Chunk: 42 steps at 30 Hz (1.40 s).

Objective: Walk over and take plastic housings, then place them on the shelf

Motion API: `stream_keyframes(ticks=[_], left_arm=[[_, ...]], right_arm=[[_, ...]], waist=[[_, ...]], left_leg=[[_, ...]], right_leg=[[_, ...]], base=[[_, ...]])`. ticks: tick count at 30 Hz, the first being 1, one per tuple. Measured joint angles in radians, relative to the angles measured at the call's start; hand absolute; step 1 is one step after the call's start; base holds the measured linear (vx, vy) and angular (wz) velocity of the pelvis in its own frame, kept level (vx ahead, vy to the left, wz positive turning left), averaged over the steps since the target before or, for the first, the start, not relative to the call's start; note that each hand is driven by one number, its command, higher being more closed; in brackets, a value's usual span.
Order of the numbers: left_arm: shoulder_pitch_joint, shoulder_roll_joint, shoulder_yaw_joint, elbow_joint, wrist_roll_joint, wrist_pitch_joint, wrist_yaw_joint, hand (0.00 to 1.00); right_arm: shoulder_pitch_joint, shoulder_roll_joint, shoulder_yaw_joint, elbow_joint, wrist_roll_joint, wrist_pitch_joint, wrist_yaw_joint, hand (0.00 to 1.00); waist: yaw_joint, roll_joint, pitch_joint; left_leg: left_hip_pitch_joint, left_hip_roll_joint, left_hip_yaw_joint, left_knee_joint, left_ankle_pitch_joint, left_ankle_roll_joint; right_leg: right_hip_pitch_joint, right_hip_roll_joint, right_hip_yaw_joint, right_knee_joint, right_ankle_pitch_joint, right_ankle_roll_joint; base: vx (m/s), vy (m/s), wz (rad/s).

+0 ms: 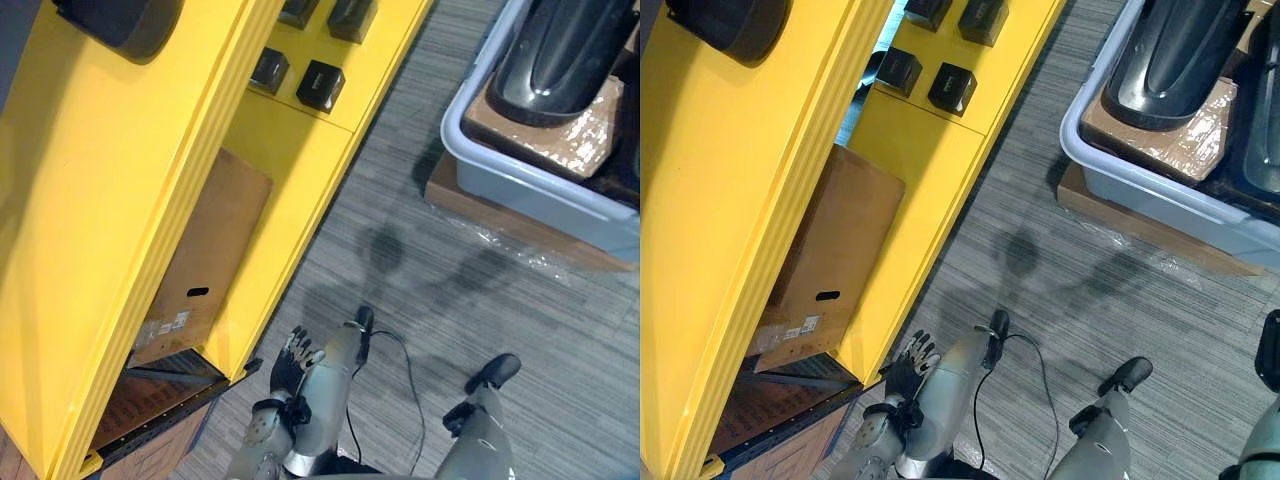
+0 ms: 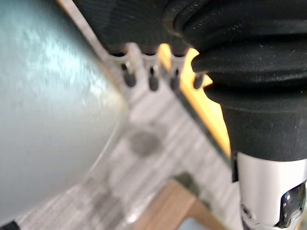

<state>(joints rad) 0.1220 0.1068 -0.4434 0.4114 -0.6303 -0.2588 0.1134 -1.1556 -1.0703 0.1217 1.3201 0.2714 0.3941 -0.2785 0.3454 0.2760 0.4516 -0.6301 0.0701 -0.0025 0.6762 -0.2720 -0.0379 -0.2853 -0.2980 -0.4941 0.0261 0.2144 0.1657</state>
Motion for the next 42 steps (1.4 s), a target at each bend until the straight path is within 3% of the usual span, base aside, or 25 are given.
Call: stream_keyframes(ticks=[4,9,14,18,26,29,36,42], left_arm=[[0.023,0.014,0.019,-0.011,0.0,0.0,0.001,0.0],[0.047,0.017,0.04,-0.049,-0.001,-0.001,-0.001,0.0],[0.048,0.044,0.086,-0.091,-0.001,-0.001,-0.004,0.0],[0.049,0.047,0.121,-0.134,0.0,-0.003,0.001,0.0],[0.041,0.049,0.129,-0.22,0.02,-0.011,0.004,0.0],[0.022,0.049,0.129,-0.245,0.022,-0.014,0.032,0.0],[-0.064,0.071,0.126,-0.257,0.056,-0.022,0.077,0.0],[-0.155,0.081,0.115,-0.268,0.089,-0.032,0.078,0.0]], right_arm=[[-0.005,0.002,-0.005,0.005,-0.045,0.011,0.018,1.0],[-0.005,0.025,-0.003,0.004,-0.122,-0.067,0.018,1.0],[-0.005,0.066,0.022,-0.013,-0.208,-0.154,0.004,1.0],[-0.005,0.082,0.082,-0.071,-0.242,-0.205,-0.052,1.0],[-0.003,0.154,0.128,-0.126,-0.287,-0.222,-0.121,1.0],[-0.002,0.173,0.128,-0.129,-0.293,-0.223,-0.197,1.0],[0.005,0.235,0.128,-0.141,-0.324,-0.222,-0.287,1.0],[0.005,0.259,0.126,-0.174,-0.324,-0.222,-0.342,1.0]], waist=[[-0.002,-0.004,0.003],[-0.009,-0.027,0.019],[-0.037,-0.075,0.053],[-0.061,-0.1,0.07],[-0.087,-0.123,0.077],[-0.096,-0.129,0.08],[-0.114,-0.181,0.078],[-0.122,-0.2,0.076]], left_leg=[[0.004,0.001,-0.007,0.001,0.0,0.0],[0.049,0.008,0.001,-0.008,0.0,0.0],[0.076,0.024,0.012,-0.019,0.0,0.0],[0.11,0.034,0.017,-0.036,0.004,-0.004],[0.181,0.052,0.035,-0.101,0.037,-0.024],[0.198,0.058,0.034,-0.115,0.05,-0.027],[0.192,0.067,0.034,-0.113,0.053,-0.032],[0.175,0.069,0.033,-0.105,0.054,-0.033]], right_leg=[[0.011,0.002,-0.019,0.0,0.0,-0.001],[0.048,0.005,-0.022,-0.002,0.0,-0.001],[0.071,0.015,-0.02,-0.013,0.003,-0.008],[0.097,0.023,-0.019,-0.024,0.006,-0.012],[0.118,0.04,-0.023,-0.023,0.006,-0.025],[0.129,0.045,-0.024,-0.018,-0.001,-0.035],[0.121,0.055,-0.022,-0.02,0.002,-0.049],[0.109,0.059,-0.018,-0.02,0.011,-0.052]], base=[[-0.05,-0.011,0.05],[-0.05,-0.012,-0.04],[-0.08,-0.001,-0.06],[-0.05,0.002,-0.04],[-0.05,-0.011,-0.08],[-0.06,0.003,0.0],[-0.09,0.047,-0.03],[-0.04,0.067,-0.01]])
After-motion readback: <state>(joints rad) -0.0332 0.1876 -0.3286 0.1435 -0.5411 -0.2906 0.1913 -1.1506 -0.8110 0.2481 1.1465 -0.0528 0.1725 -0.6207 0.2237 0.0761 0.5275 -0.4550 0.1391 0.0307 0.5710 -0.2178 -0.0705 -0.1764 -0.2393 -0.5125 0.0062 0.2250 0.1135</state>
